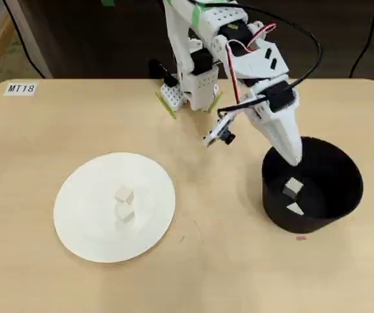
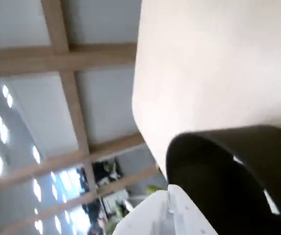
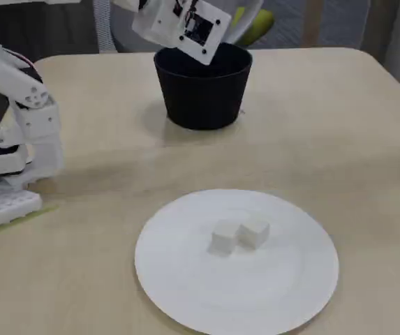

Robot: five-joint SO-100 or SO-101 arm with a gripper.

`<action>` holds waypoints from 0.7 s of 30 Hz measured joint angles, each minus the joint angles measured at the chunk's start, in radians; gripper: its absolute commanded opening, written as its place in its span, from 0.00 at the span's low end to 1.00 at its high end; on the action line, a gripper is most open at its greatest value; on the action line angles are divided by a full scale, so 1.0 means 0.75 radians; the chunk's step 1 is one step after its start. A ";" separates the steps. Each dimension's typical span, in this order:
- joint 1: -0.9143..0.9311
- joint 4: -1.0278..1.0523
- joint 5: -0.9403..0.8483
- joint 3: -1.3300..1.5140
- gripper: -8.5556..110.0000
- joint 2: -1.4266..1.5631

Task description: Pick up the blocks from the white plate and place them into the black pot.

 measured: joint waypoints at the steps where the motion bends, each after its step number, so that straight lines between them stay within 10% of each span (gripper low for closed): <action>1: 0.082 0.053 0.010 0.000 0.05 0.049; 10: 0.759 0.583 0.055 -0.135 0.05 -0.088; 21: 0.996 1.131 0.008 -0.779 0.05 -0.783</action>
